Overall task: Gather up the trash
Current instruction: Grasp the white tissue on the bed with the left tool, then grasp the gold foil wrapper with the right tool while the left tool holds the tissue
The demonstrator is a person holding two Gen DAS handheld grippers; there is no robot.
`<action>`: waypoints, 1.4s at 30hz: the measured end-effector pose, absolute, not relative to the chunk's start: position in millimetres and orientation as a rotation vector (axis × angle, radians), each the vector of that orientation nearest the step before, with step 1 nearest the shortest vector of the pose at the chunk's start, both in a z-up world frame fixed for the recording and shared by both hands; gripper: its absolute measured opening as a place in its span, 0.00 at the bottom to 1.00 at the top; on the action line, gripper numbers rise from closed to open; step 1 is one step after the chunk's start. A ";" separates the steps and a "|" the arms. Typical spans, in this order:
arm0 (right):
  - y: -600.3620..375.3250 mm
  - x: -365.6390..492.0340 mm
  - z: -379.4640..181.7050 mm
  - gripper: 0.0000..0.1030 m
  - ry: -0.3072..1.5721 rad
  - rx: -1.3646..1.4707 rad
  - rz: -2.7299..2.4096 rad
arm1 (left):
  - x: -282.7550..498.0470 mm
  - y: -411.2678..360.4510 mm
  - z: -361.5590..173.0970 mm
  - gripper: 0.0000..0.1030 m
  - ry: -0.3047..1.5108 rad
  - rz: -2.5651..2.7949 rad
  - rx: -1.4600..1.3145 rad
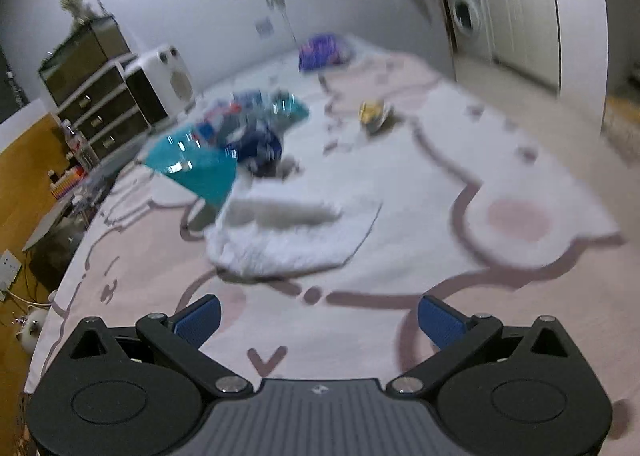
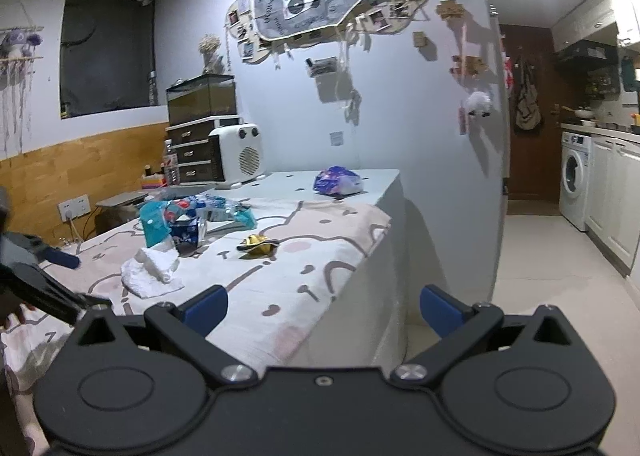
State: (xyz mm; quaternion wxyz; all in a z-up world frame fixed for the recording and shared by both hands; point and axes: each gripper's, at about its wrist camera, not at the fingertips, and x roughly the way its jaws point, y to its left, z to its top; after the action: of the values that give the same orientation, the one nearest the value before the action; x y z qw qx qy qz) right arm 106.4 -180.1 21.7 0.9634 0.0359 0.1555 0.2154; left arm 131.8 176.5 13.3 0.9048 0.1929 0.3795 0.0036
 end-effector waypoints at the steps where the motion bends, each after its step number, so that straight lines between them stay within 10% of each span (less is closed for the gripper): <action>1: -175.5 108.6 20.8 1.00 0.316 0.068 0.441 | 138.8 180.7 8.6 1.00 0.803 0.002 0.406; 21: -131.9 166.2 -1.9 1.00 0.392 0.016 0.450 | 248.2 251.1 -4.9 1.00 0.733 -0.021 0.235; 36: -66.9 228.9 14.4 1.00 0.426 0.012 0.544 | 244.2 300.4 -8.4 0.17 0.630 0.009 -0.127; 42: -26.2 276.0 18.3 1.00 0.493 0.045 0.581 | 240.3 300.5 -7.4 0.13 0.618 -0.022 -0.142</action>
State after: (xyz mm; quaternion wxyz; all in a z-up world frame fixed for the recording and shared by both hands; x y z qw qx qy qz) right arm 276.0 -26.2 18.3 0.9281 0.0221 0.2408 0.2833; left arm 240.3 300.5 -7.4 0.9502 -0.0696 0.3036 -0.0107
